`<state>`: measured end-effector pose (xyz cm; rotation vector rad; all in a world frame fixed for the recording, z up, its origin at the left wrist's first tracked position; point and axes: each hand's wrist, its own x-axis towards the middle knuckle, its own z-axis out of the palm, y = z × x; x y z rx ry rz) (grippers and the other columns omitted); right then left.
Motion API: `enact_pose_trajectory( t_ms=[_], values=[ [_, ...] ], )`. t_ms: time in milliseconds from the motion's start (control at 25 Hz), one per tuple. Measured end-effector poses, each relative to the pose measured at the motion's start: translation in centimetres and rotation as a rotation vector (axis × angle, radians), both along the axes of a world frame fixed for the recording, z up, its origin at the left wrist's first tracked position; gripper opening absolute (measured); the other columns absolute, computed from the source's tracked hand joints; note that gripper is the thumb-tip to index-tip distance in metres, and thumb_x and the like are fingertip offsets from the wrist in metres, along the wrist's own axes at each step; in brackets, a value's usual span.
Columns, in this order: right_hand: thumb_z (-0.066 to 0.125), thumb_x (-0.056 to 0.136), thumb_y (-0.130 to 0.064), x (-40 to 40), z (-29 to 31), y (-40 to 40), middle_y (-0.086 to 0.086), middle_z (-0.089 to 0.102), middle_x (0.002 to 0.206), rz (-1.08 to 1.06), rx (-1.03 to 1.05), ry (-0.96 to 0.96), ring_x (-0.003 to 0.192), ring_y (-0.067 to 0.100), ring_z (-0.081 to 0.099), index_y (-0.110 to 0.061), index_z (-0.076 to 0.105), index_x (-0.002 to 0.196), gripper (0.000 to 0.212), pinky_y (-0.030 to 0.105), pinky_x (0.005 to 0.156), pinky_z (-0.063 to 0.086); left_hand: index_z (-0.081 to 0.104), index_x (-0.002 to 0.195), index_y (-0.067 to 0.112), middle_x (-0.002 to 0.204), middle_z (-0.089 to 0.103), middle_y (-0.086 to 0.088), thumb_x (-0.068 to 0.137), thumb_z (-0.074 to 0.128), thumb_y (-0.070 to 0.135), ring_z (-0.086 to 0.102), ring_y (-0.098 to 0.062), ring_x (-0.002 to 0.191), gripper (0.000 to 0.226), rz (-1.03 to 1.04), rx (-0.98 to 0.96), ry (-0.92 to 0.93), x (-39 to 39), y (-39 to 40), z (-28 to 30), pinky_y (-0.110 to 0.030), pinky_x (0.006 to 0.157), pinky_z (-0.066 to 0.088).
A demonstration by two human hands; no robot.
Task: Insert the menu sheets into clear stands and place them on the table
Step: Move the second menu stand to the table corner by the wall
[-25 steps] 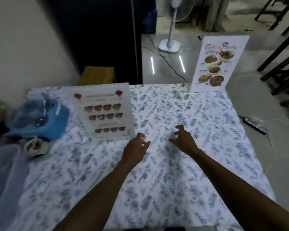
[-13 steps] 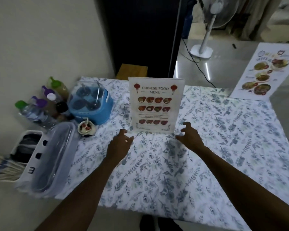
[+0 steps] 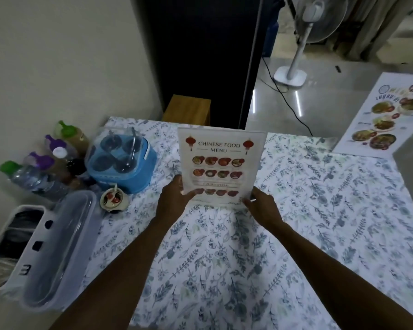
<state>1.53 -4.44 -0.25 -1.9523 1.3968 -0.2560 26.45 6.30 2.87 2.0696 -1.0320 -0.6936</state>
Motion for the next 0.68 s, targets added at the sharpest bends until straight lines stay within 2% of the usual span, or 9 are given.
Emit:
enact_pose_trajectory(
  t_ms=[80,240,560,680],
  values=[
    [0.058,0.096,-0.027,0.2,-0.1,-0.1,0.009,0.073,0.116,0.002,0.013,-0.007,0.098,0.025,0.07,-0.011,0.061,0.124,0.032,0.038,0.084,0.058,0.063,0.124,0.012,0.118,0.075,-0.008,0.084,0.08,0.033,0.072,-0.021,0.099,0.048,0.021,-0.02,-0.01,-0.2,-0.6,-0.1,-0.027,0.076,0.054],
    [0.054,0.097,-0.027,0.2,0.1,0.4,0.006,0.073,0.115,0.006,0.004,-0.004,0.095,0.024,0.071,-0.013,0.062,0.123,0.031,0.035,0.079,0.058,0.064,0.12,0.016,0.112,0.077,-0.006,0.083,0.079,0.039,0.074,-0.023,0.094,0.046,0.047,-0.039,-0.01,-0.3,-0.2,-0.9,-0.044,0.078,0.063],
    [0.055,0.096,-0.03,0.5,0.3,0.7,0.002,0.075,0.106,-0.076,-0.008,0.014,0.09,0.019,0.072,-0.015,0.063,0.114,0.025,0.035,0.075,0.057,0.062,0.115,0.021,0.11,0.078,0.0,0.086,0.072,0.048,0.075,-0.02,0.094,0.04,-0.041,-0.02,-0.095,0.7,-0.3,-1.1,-0.041,0.074,0.062],
    [0.059,0.095,-0.026,1.2,0.2,1.3,0.004,0.076,0.102,-0.146,-0.037,0.013,0.088,0.021,0.073,-0.012,0.063,0.112,0.023,0.036,0.073,0.057,0.063,0.113,0.027,0.105,0.077,0.006,0.087,0.069,0.053,0.075,-0.014,0.089,0.038,-0.132,-0.026,-0.104,2.4,-0.5,-1.2,-0.04,0.071,0.062]
  ],
)
